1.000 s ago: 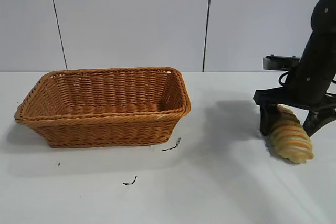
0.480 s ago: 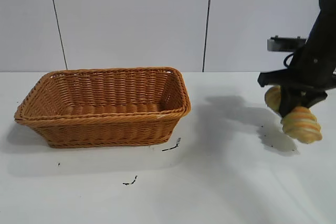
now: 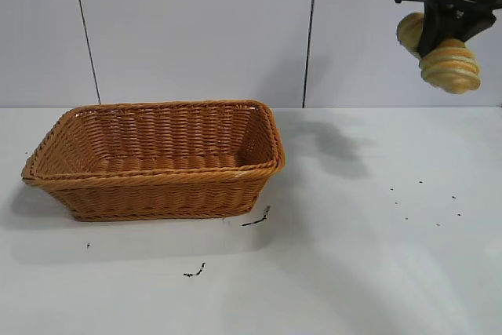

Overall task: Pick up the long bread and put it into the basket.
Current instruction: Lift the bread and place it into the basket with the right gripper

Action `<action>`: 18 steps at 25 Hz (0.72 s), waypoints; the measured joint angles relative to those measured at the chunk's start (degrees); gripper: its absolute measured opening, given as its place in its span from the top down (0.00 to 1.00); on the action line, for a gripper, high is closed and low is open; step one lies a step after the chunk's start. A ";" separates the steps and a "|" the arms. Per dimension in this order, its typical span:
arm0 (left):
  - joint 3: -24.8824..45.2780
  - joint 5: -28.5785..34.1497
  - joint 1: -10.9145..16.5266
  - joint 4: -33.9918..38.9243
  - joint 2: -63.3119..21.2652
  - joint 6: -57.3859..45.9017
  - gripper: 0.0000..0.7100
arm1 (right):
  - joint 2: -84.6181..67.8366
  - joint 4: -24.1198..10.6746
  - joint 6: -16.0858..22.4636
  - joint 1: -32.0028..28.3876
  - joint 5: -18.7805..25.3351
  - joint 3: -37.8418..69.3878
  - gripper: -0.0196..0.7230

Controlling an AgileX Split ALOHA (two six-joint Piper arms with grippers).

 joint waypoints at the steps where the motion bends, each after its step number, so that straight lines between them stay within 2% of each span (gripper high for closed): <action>1: 0.00 0.00 0.00 0.00 0.00 0.00 0.03 | 0.66 0.00 -0.05 1.32 0.15 -1.24 0.81; 4: 0.00 0.00 0.00 0.00 0.00 0.00 0.03 | 3.02 -0.14 -0.79 5.45 0.30 -5.64 0.81; 10: 0.00 0.00 0.00 0.00 0.00 0.00 0.03 | 8.13 -0.14 -6.15 15.27 -0.32 -13.55 0.81; 14: 0.00 0.00 0.00 0.00 0.00 0.00 0.03 | 11.01 -0.07 -13.16 21.17 -2.40 -16.49 0.81; 18: 0.00 0.00 0.00 0.00 0.00 0.00 0.03 | 12.62 0.17 -22.04 25.70 -6.20 -16.80 0.81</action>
